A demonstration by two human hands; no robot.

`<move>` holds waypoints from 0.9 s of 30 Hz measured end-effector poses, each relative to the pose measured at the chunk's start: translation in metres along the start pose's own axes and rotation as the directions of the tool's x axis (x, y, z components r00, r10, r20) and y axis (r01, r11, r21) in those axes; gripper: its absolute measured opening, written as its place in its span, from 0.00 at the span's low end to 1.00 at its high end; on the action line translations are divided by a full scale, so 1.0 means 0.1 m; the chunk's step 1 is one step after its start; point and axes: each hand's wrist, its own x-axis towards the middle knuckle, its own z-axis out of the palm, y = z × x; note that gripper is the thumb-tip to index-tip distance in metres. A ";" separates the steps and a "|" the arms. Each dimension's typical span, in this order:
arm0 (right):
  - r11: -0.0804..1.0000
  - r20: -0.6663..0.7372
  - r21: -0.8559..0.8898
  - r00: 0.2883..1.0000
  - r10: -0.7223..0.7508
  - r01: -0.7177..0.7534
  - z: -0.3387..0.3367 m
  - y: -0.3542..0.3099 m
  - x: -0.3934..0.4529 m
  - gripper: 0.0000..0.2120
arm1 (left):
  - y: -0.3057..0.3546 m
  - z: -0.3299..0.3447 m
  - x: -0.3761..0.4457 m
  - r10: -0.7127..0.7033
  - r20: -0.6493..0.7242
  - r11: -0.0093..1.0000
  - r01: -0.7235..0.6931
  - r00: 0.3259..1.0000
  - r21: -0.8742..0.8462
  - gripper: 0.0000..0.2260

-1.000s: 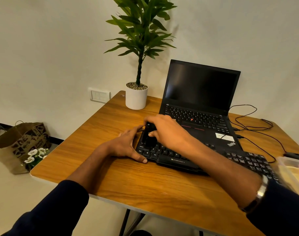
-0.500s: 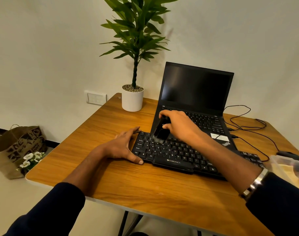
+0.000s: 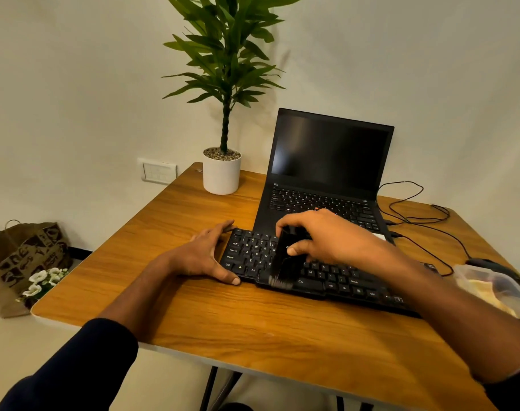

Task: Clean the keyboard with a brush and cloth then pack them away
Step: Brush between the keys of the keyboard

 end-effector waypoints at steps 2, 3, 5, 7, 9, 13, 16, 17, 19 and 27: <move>1.000 0.020 0.014 1.000 0.018 -0.018 -0.05 0.05 -0.04 0.13 | 0.00 -0.01 0.00 0.002 0.000 1.000 -0.002 1.000 0.001 0.66; 0.999 0.003 0.003 0.999 0.033 -0.033 -0.05 0.10 -0.03 0.12 | 0.00 -0.01 0.00 0.004 0.001 1.000 -0.004 1.000 0.001 0.66; 0.997 -0.037 0.003 0.997 0.072 -0.072 -0.02 0.20 0.02 0.12 | 0.01 -0.01 0.00 0.007 0.004 1.000 -0.007 1.000 -0.002 0.67; 0.995 -0.100 0.022 0.990 0.102 -0.100 0.02 0.31 0.09 0.12 | 0.01 -0.01 0.00 0.008 0.007 1.000 -0.008 1.000 0.000 0.67; 0.992 -0.210 0.017 0.970 0.124 -0.123 0.04 0.41 0.15 0.13 | 0.02 -0.01 0.00 0.013 0.005 1.000 -0.013 1.000 -0.001 0.67; 0.987 -0.361 -0.058 0.925 0.120 -0.150 0.06 0.56 0.15 0.15 | 0.02 0.00 -0.01 0.017 -0.002 1.000 -0.017 1.000 -0.012 0.65; 0.984 -0.316 -0.070 0.940 0.132 -0.161 0.04 0.58 0.02 0.15 | 0.00 0.00 0.00 0.009 -0.003 1.000 -0.009 1.000 -0.004 0.65; 0.982 -0.288 -0.087 0.948 0.135 -0.166 0.04 0.56 -0.03 0.15 | 0.00 0.00 0.01 0.006 -0.002 1.000 -0.006 1.000 -0.002 0.65; 0.978 -0.217 -0.120 0.965 0.144 -0.173 0.03 0.52 -0.15 0.15 | 0.00 0.00 0.01 0.002 -0.001 1.000 -0.002 1.000 0.000 0.65; 0.981 0.022 -0.101 0.986 0.167 -0.164 -0.16 0.38 -0.52 0.13 | -0.02 0.00 0.03 -0.001 -0.003 1.000 0.001 1.000 -0.010 0.64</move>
